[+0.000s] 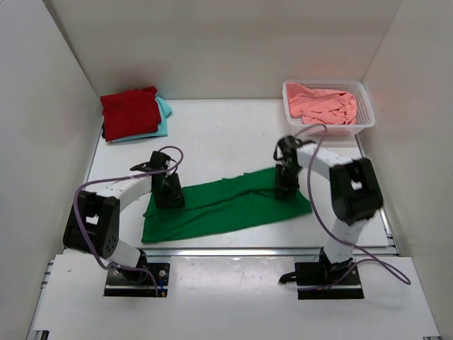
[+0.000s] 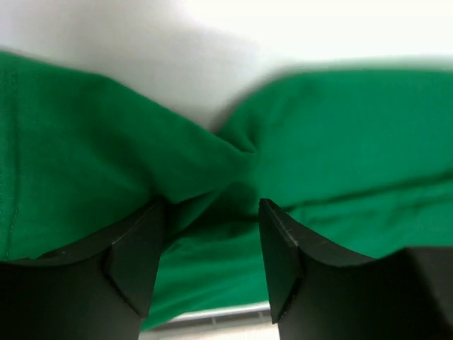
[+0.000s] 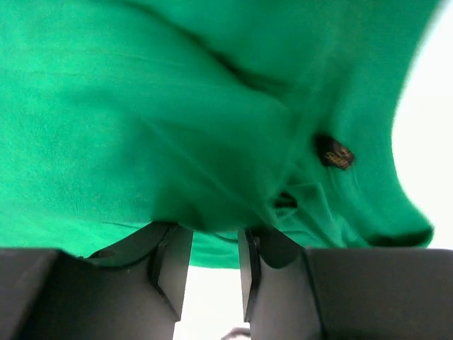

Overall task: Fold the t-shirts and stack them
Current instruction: Rotate the tshirt 90 degrees

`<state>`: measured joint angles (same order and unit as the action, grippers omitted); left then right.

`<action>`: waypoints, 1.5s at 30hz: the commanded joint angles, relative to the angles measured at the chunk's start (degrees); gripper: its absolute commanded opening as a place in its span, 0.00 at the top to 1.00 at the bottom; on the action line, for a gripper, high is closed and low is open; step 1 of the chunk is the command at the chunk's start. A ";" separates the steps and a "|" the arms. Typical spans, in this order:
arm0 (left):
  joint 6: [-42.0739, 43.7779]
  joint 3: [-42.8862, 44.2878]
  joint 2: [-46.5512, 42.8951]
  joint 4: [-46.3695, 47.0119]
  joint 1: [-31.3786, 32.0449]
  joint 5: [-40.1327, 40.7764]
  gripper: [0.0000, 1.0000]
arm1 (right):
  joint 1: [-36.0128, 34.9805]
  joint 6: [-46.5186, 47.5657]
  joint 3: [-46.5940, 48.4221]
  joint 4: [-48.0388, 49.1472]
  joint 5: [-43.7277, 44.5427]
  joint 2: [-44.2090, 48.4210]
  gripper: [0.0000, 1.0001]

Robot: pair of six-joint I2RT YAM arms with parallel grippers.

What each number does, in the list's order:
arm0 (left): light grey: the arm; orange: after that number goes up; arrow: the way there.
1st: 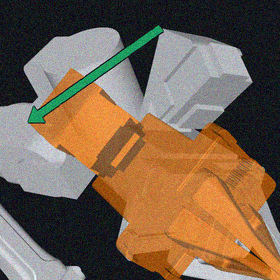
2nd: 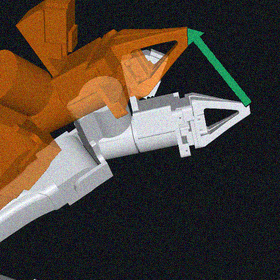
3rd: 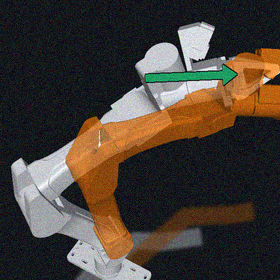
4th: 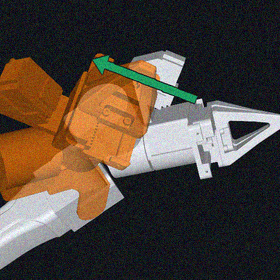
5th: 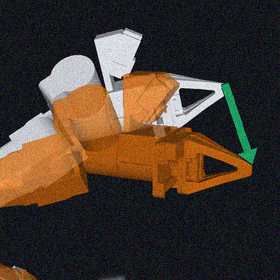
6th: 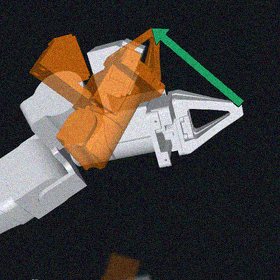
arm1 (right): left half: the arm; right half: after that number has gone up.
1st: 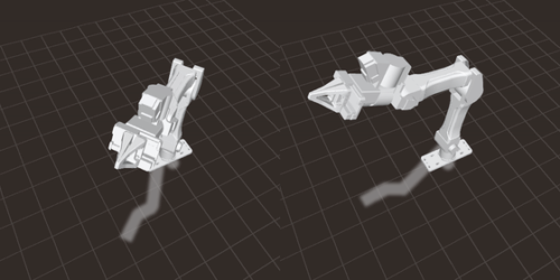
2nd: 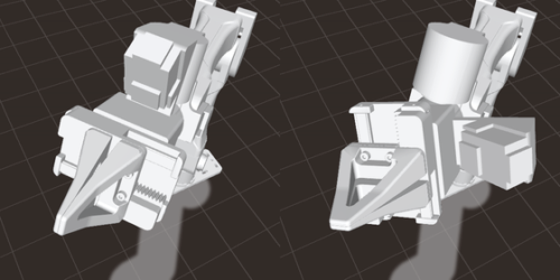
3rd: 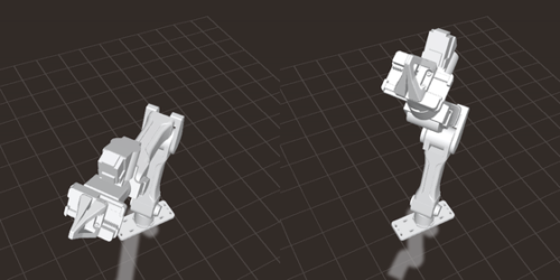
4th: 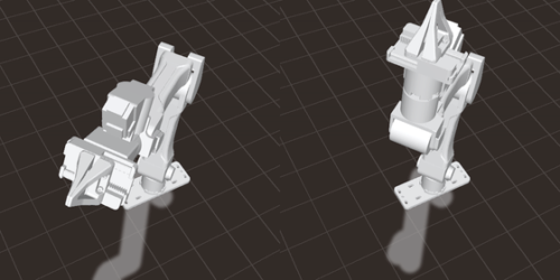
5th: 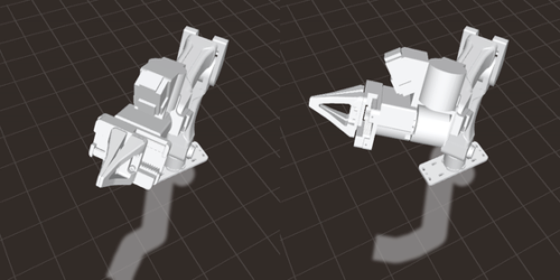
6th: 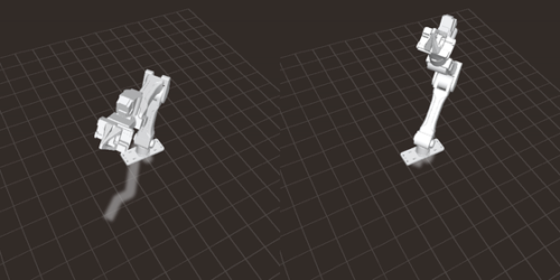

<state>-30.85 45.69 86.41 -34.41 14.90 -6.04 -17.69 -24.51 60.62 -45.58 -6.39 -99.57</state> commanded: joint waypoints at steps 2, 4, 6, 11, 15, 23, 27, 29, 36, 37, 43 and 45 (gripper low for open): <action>-3.60 -4.64 -4.84 -6.27 2.94 -3.80 0.36 | -1.29 4.03 23.45 5.96 0.43 -16.83 0.71; -5.09 -5.35 -6.25 -6.45 5.65 -9.04 0.38 | -2.43 7.62 42.55 2.53 -1.08 -25.39 0.71; -7.29 -4.22 -7.05 -6.10 7.94 -14.32 0.38 | -4.36 9.91 58.42 -5.18 0.15 -34.86 0.72; -12.03 3.60 -10.11 -7.59 10.69 -18.73 0.34 | -6.91 11.07 81.32 -11.02 3.48 -38.87 0.71; -12.84 10.36 -10.04 -6.63 5.68 -21.81 0.33 | -8.32 10.45 71.15 -7.43 4.81 -27.56 0.71; -7.39 21.53 4.69 -3.30 -0.31 -22.78 0.32 | -10.95 5.00 26.10 11.64 -6.77 3.91 0.81; -0.46 38.71 22.95 -6.79 2.23 -22.70 0.33 | -17.54 4.12 15.42 16.83 -15.64 6.49 0.88; 2.71 47.88 30.52 -11.36 3.73 -20.77 0.32 | -23.67 3.16 13.66 19.03 -16.80 5.79 0.89; 4.57 70.31 49.27 -14.71 3.12 -18.65 0.33 | -33.80 -1.32 5.22 34.93 -24.71 -0.79 0.89; 4.57 73.37 50.34 -15.41 3.12 -18.31 0.33 | -34.94 -0.81 5.30 35.03 -24.98 -2.54 0.89; 4.84 89.63 63.77 -21.83 3.65 -17.87 0.34 | -35.67 1.48 5.92 25.92 -19.64 -10.20 0.91; 4.14 93.08 65.89 -23.24 3.39 -18.13 0.34 | -33.21 2.45 4.87 21.87 -16.91 -9.77 0.91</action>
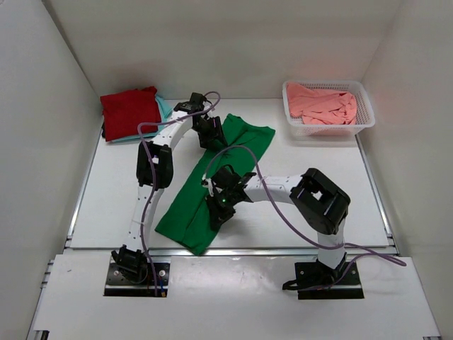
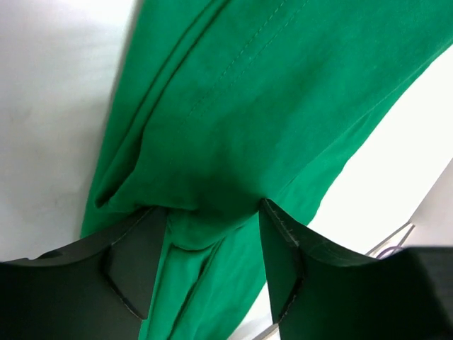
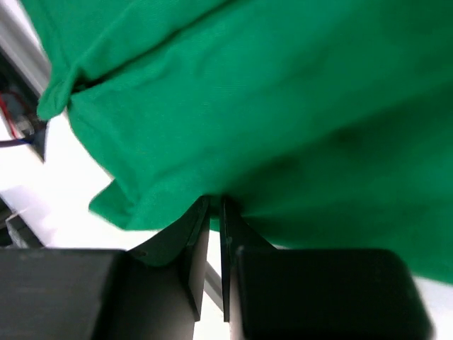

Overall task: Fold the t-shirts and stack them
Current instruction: Rotate the tshirt 90 degrees

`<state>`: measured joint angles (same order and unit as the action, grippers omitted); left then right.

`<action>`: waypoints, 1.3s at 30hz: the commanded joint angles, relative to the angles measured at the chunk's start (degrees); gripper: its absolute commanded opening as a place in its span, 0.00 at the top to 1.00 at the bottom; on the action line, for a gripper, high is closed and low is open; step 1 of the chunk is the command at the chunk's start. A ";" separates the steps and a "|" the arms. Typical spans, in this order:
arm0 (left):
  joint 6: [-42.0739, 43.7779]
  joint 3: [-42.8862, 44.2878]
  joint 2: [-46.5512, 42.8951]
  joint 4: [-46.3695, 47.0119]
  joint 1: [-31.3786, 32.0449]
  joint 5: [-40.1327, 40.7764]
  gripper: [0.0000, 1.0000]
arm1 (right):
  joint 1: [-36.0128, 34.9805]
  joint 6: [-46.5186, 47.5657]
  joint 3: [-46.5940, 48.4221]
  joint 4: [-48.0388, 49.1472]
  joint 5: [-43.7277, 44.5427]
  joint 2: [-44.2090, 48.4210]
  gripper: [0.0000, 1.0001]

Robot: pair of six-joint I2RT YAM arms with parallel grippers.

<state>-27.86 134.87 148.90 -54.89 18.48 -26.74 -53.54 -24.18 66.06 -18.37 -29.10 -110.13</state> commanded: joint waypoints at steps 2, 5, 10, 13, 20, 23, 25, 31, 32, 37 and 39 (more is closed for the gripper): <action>-0.44 5.49 4.29 -2.85 -0.46 2.31 0.34 | 5.01 4.13 -1.29 -9.11 9.13 0.70 0.90; -2.37 5.32 3.51 -2.32 -1.42 3.89 0.34 | 9.05 8.87 -0.41 -14.04 12.13 0.61 0.91; -3.69 0.49 0.17 1.01 -3.45 6.52 0.35 | 15.03 17.92 1.43 -18.89 13.37 0.36 0.91; -5.62 -1.97 -1.15 2.77 -4.76 7.23 0.34 | 15.83 22.85 2.40 -22.32 13.81 -0.62 0.92; -8.52 2.50 1.39 4.09 -6.09 5.48 0.34 | 14.16 24.28 -1.80 -23.92 13.03 2.98 0.94; -10.89 6.36 2.27 4.35 -5.91 3.37 0.33 | 14.51 22.78 -2.34 -22.94 11.26 4.74 0.93; -12.92 7.60 2.36 5.32 -5.56 1.61 0.31 | 14.16 23.13 -1.91 -23.46 12.57 6.14 0.92; -17.05 7.44 -3.07 10.32 -3.98 -3.75 0.25 | 15.21 26.81 0.21 -23.46 13.29 14.31 0.74; -17.06 7.08 -4.05 10.86 -3.46 -4.45 0.25 | 15.65 26.82 0.90 -23.47 13.28 16.33 0.69; -8.21 -5.11 -18.86 2.79 -2.31 -0.17 0.22 | 18.46 21.75 2.67 -24.61 14.95 23.02 0.53; -5.03 -24.81 -28.42 3.90 -1.69 2.99 0.22 | 21.18 15.25 0.49 -24.26 13.29 25.21 0.53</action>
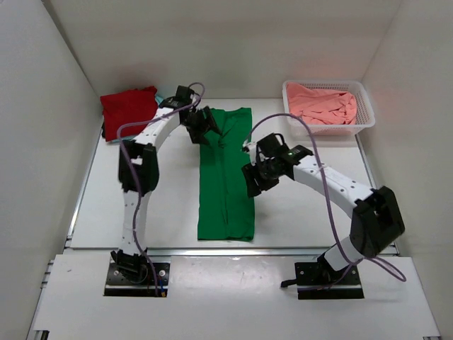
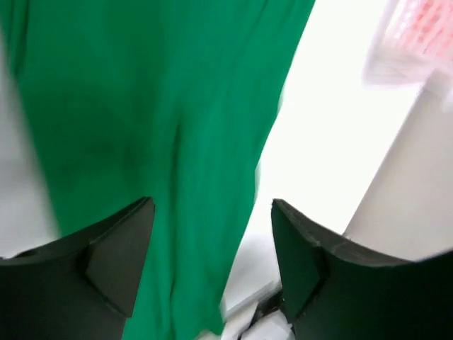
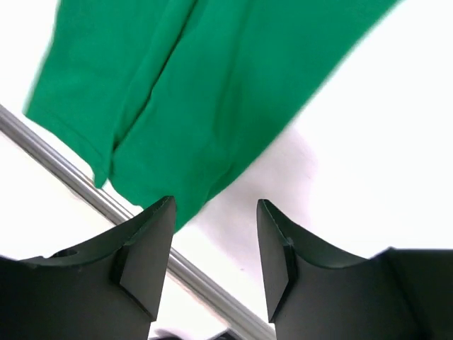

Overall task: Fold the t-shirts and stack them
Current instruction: Rotate the tshirt 90 degrees

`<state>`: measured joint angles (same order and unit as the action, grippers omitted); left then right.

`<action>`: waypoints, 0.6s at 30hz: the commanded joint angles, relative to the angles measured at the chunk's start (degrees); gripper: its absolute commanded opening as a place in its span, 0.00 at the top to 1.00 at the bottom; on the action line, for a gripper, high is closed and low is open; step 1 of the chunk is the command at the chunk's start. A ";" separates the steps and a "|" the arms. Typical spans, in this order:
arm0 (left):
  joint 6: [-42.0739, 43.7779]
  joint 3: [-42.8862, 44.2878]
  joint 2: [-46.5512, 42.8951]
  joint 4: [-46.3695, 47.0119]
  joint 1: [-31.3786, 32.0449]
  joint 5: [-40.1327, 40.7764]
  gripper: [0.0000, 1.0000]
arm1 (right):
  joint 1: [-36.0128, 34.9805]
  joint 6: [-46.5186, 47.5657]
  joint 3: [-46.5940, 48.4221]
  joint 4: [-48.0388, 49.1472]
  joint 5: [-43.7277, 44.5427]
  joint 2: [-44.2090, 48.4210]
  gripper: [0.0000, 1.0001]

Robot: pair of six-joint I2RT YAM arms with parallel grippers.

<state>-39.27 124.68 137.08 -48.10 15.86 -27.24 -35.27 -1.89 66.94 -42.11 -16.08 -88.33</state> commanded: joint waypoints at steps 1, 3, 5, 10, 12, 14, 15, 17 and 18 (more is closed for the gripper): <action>6.83 -20.47 -23.97 -0.36 1.02 4.91 0.26 | 3.27 -9.60 -2.32 -0.78 0.69 4.39 0.53; 6.84 -43.27 -34.70 3.77 0.93 5.53 0.34 | 2.66 -14.77 -5.83 0.09 2.28 8.07 0.52; 6.48 -55.79 -46.14 5.99 1.63 6.06 0.35 | 2.14 -21.11 -12.32 3.24 0.53 11.42 0.52; 2.64 -78.94 -59.36 9.41 11.18 8.35 0.29 | -6.89 -36.05 -23.76 9.67 -2.03 17.31 0.49; -2.54 -83.43 -63.32 12.05 14.88 9.14 0.28 | -9.37 -39.92 -27.29 13.26 -2.21 18.37 0.49; -5.80 -87.41 -65.26 16.09 17.62 9.40 0.27 | -11.40 -43.36 -30.27 14.86 -2.03 19.16 0.49; -7.04 -88.90 -65.70 16.45 18.67 9.58 0.27 | -11.75 -43.89 -30.90 16.17 -2.12 19.34 0.49; -7.93 -90.75 -66.15 17.16 20.09 11.59 0.25 | -11.41 -45.12 -33.71 18.63 -2.99 19.51 0.51; -8.28 -91.19 -66.50 17.77 20.53 12.38 0.25 | -11.40 -45.91 -35.28 21.34 -3.52 19.52 0.50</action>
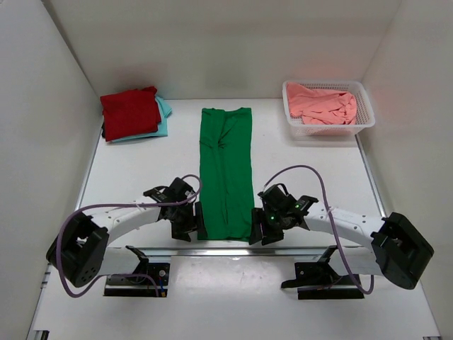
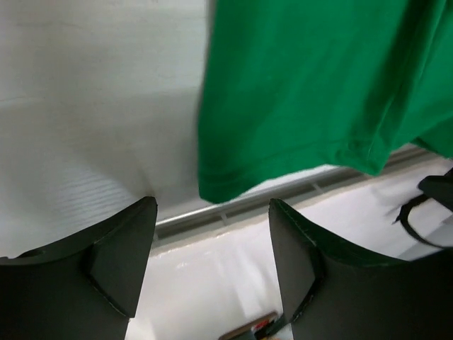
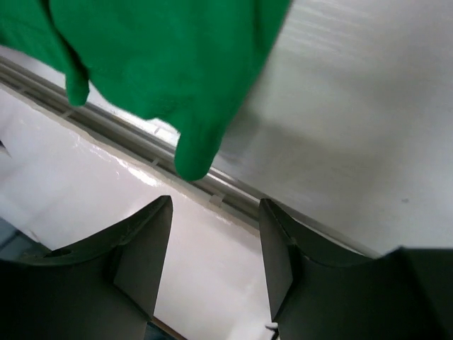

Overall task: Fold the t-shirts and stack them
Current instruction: Grab the bottom of the folded rectangular tshirt with both arms

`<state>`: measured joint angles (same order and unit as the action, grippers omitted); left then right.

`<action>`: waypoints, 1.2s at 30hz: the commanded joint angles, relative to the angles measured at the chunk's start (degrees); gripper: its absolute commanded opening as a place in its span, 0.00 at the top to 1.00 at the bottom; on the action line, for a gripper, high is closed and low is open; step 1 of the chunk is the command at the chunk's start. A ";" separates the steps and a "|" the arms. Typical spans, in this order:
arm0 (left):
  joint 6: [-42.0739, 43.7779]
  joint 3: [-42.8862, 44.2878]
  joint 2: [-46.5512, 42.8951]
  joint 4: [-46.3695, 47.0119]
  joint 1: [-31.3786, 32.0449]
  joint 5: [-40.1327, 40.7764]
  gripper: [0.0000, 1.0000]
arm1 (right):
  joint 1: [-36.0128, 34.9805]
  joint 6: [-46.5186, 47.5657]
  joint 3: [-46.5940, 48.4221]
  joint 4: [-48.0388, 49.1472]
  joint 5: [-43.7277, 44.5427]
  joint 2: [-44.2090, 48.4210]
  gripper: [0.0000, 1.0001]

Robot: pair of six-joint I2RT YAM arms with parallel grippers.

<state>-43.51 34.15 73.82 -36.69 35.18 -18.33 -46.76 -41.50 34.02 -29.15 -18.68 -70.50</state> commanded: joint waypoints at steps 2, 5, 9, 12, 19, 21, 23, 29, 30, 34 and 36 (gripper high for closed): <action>-4.91 -2.24 -3.51 7.85 0.68 4.00 0.23 | 1.06 -7.28 -3.69 11.82 -1.36 0.81 0.50; -5.54 -2.95 -2.55 9.70 0.68 4.26 0.23 | 1.32 -7.46 -3.35 14.46 -1.53 -2.09 0.51; -6.41 -1.90 1.14 11.81 1.56 4.79 0.34 | 2.81 -7.98 -3.52 17.37 -1.18 -4.90 0.60; -6.68 -2.42 1.76 13.21 2.00 4.36 0.72 | 2.64 -6.59 -3.00 17.38 -0.92 -6.57 0.88; -7.03 -7.07 -3.93 7.69 2.61 1.72 1.00 | -0.79 -3.24 -4.74 6.48 -3.46 -3.07 1.00; -7.82 -8.92 -7.19 6.55 2.70 0.58 1.00 | -0.35 -2.80 -6.94 5.34 -4.96 -0.26 1.00; -8.26 -9.80 -8.86 5.75 2.96 -0.04 1.00 | 0.44 -1.05 -6.78 4.11 -6.62 0.54 1.00; -7.65 -6.04 -10.28 3.90 -2.38 -3.29 1.00 | 4.83 6.59 -0.37 -1.34 -12.95 -1.65 1.00; -6.95 -4.37 -9.06 4.16 -4.31 -4.16 1.00 | 6.75 7.73 1.12 -0.83 -14.96 -2.44 1.00; -3.71 3.53 -1.94 6.36 -8.53 -5.84 1.00 | 12.64 13.17 9.91 -4.15 -17.62 -10.51 1.00; -2.03 7.76 3.85 7.41 -11.70 -7.07 1.00 | 15.03 17.13 17.18 -6.78 -17.10 -14.21 1.00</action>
<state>-49.17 36.42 73.08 -31.99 26.94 -23.29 -34.52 -31.75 43.40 -31.86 -33.78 -81.12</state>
